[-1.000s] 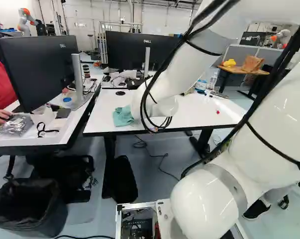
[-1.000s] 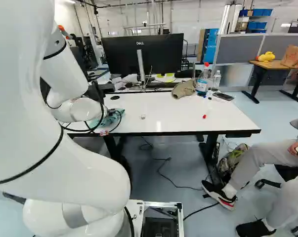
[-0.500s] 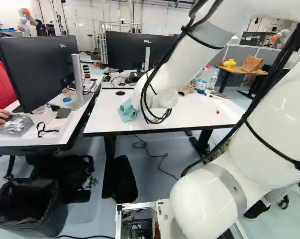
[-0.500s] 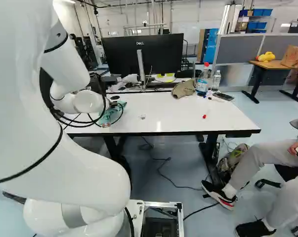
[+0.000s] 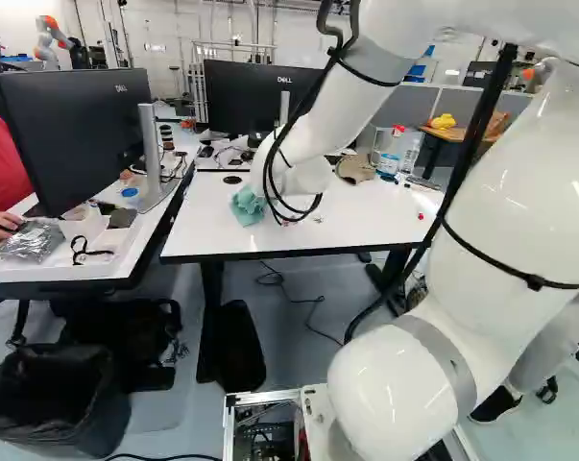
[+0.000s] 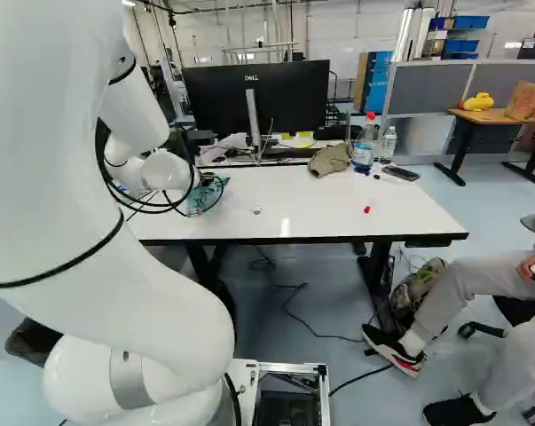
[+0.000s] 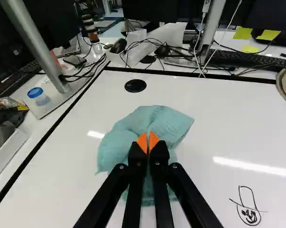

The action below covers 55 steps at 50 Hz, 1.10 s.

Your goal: Clean the table with the green towel

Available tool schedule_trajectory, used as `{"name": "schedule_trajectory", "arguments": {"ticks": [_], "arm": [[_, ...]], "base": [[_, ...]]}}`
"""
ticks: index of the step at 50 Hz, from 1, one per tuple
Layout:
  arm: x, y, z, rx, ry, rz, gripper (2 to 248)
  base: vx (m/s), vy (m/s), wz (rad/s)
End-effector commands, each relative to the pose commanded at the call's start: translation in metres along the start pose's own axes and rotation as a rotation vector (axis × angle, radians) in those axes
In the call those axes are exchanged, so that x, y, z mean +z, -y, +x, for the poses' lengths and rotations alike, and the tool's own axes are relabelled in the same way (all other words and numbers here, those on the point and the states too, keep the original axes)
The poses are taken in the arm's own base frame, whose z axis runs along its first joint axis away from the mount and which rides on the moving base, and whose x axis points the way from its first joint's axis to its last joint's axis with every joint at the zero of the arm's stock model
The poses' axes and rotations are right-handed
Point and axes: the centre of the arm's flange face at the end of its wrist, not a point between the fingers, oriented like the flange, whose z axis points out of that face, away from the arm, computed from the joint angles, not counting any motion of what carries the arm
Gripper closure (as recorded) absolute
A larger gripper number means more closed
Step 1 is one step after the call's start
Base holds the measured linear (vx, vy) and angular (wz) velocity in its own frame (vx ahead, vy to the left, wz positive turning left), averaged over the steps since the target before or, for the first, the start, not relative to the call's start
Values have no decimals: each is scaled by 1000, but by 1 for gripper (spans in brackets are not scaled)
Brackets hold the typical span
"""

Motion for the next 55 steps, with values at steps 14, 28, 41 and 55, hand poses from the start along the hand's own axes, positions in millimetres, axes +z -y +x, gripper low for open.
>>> {"name": "schedule_trajectory", "arguments": {"ticks": [14, 28, 41, 55], "arm": [[25, 9, 14, -7, -3, 13, 225], [45, 23, 25, -20, -7, 35, 225], [46, 24, 25, -21, -7, 37, 225], [54, 24, 17, -22, 15, 35, 225]], "base": [[0, 0, 0], [0, 0, 0], [0, 0, 0], [0, 0, 0]]}}
